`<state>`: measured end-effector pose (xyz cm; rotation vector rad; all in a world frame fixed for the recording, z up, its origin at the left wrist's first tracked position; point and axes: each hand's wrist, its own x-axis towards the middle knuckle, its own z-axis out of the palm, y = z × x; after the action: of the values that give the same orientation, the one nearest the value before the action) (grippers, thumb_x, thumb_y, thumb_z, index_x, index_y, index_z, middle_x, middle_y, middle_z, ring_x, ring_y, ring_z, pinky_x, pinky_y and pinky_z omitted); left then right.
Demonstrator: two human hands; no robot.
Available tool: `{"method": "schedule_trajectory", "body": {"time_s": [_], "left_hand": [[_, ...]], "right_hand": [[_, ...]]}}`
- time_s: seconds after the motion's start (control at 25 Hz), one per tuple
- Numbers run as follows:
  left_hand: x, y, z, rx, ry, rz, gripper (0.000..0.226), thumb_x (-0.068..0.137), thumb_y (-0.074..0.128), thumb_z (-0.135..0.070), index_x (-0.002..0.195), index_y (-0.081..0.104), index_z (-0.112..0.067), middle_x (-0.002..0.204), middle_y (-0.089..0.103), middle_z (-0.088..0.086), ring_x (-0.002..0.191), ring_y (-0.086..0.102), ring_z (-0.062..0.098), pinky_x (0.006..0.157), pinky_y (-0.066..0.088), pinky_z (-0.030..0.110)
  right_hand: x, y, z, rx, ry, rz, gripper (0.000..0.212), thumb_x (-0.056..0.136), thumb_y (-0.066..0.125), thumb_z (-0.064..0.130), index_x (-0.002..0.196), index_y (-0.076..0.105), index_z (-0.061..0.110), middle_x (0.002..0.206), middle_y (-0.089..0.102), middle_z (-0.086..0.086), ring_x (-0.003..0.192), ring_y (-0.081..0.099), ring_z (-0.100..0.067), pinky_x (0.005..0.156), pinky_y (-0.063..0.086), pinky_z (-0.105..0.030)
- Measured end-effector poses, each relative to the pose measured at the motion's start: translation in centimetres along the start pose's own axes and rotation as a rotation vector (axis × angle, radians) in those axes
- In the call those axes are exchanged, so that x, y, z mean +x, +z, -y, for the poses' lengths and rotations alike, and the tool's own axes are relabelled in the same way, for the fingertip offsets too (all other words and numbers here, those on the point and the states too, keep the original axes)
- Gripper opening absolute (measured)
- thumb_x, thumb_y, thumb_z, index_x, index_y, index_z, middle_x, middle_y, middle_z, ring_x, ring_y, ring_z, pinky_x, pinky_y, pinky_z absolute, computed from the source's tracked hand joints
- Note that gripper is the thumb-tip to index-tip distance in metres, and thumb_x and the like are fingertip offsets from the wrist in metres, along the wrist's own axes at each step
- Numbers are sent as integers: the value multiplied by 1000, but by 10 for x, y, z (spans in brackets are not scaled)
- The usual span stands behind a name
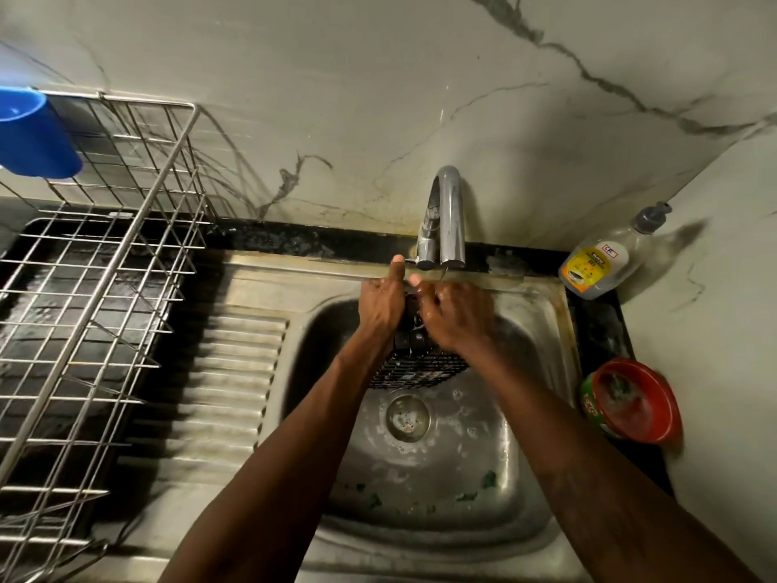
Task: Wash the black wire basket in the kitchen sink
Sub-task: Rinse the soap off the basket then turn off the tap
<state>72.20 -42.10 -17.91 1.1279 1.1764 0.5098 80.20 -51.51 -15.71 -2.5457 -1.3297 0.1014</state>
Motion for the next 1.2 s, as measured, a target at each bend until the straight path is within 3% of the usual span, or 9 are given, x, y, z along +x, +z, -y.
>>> {"method": "schedule_trajectory", "body": {"time_s": [0.16,0.32,0.44,0.56,0.76,0.84,1.0,1.08,1.2], "left_hand": [[8,-3,28,-47,0,35,96,74,60,-86,97,70,6,85,74,21,73,66,29,80,59,59],[8,-8,30,-51,68,25,73,94,60,-62,80,65,9,67,65,15,60,60,25,64,54,40],[7,-7,26,-35,44,55,73,90,61,-67,83,65,6,78,71,20,70,67,29,74,59,42],[2,-5,23,-17,77,94,77,88,60,-71,81,63,6,82,67,32,70,58,28,71,52,44],[14,-11,23,-22,59,29,65,93,64,-58,83,63,7,75,64,21,65,54,26,61,48,37],[18,-12,20,-13,85,0,60,93,67,-53,80,67,5,69,63,21,61,55,24,60,50,37],[13,-13,23,-66,59,-61,55,95,69,-45,82,69,9,70,70,15,63,65,22,64,56,35],[8,-11,23,-78,36,-86,50,95,68,-47,82,66,2,76,71,12,69,67,21,64,54,31],[0,-7,16,-29,7,-62,44,97,64,-47,73,56,-10,65,60,2,54,58,7,50,46,20]], "right_hand": [[17,-13,3,-117,295,85,58,107,26,50,87,69,17,88,70,-11,87,68,-31,80,52,-38],[-36,11,27,-122,-40,-42,40,107,29,41,105,65,25,104,69,1,98,61,-21,91,44,-41],[-31,1,1,-105,-207,22,46,107,26,48,105,65,24,97,67,0,89,62,-19,83,47,-37],[0,-14,-23,-156,44,154,66,104,17,62,71,58,22,67,57,1,60,55,-18,59,39,-29],[11,1,14,-105,394,8,56,106,30,50,85,69,16,77,61,-2,68,52,-21,68,42,-33],[-4,6,31,-124,225,-45,55,107,28,47,81,68,20,76,65,-1,71,60,-21,78,47,-37],[-25,14,19,-98,-305,-64,37,104,36,36,125,63,21,127,65,-1,115,58,-21,99,42,-42],[-24,9,-4,-120,-329,-22,47,105,33,51,133,60,24,134,63,0,120,57,-20,101,42,-42],[-23,5,-19,-150,-42,-52,60,103,24,62,104,72,25,100,74,0,90,67,-20,84,51,-38]]}}
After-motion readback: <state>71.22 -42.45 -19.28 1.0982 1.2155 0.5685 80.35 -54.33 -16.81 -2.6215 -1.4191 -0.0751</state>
